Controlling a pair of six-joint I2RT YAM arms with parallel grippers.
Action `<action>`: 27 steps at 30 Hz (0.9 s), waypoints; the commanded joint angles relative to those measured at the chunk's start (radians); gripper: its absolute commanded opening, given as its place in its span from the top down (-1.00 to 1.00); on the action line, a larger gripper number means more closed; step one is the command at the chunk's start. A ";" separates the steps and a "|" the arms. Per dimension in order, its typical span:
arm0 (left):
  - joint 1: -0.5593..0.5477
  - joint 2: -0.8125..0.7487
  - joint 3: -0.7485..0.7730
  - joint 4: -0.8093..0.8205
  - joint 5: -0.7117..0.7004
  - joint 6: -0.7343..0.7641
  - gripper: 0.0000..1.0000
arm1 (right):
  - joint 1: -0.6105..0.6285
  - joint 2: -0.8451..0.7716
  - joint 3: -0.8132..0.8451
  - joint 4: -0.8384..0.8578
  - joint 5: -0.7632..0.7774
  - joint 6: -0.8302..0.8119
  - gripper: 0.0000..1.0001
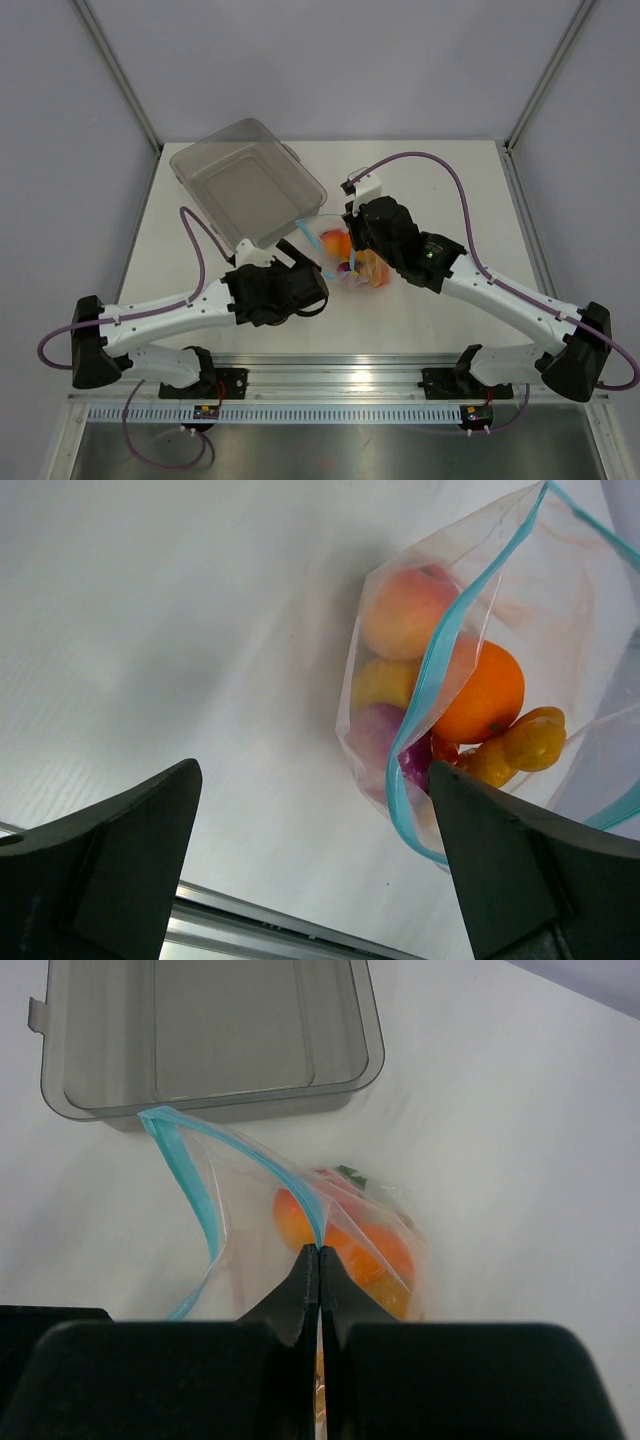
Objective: Open the zip-top bag and remove the fake food
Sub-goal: Open the zipper of the food storage bag at the center of the board.
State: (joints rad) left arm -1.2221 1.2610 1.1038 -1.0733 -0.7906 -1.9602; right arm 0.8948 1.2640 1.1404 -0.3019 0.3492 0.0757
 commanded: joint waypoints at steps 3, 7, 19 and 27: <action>-0.005 -0.072 -0.019 0.055 -0.137 0.038 -0.98 | -0.005 0.000 0.013 0.047 0.001 -0.010 0.99; -0.005 -0.077 -0.036 0.121 -0.179 0.078 -0.98 | -0.005 0.000 0.012 0.049 -0.004 -0.008 0.99; -0.005 -0.117 -0.197 0.467 -0.246 0.216 -0.88 | -0.005 -0.008 0.009 0.055 -0.012 -0.004 0.99; -0.005 -0.238 -0.404 0.832 -0.254 0.308 -0.82 | -0.005 -0.012 0.005 0.057 -0.016 -0.004 1.00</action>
State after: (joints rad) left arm -1.2228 1.0657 0.7437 -0.4404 -0.9680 -1.7092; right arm 0.8948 1.2640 1.1404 -0.2985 0.3458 0.0757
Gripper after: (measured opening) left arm 0.913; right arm 0.010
